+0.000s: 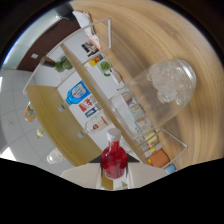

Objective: Make me a cup of Vodka Sunrise.

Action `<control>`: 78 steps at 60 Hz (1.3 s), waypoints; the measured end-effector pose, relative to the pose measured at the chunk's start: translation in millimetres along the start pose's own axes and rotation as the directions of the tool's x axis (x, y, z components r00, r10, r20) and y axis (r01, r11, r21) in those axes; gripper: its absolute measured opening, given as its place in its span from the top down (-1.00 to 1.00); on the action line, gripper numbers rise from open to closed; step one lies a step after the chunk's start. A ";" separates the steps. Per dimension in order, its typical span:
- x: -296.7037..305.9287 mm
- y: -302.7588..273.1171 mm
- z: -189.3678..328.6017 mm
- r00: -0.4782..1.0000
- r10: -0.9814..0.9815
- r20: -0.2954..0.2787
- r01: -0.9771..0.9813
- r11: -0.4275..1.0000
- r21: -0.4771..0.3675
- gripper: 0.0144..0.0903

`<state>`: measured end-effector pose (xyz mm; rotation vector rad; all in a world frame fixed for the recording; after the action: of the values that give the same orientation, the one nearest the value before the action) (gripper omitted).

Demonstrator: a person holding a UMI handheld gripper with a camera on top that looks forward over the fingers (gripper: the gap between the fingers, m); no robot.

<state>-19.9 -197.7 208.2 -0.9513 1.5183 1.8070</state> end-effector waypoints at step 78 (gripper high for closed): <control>230.8 39.7 17.8 -0.530 -0.846 -0.055 0.723 -0.418 -0.550 0.48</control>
<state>-186.5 -189.2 42.9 -2.0621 -0.0744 0.1107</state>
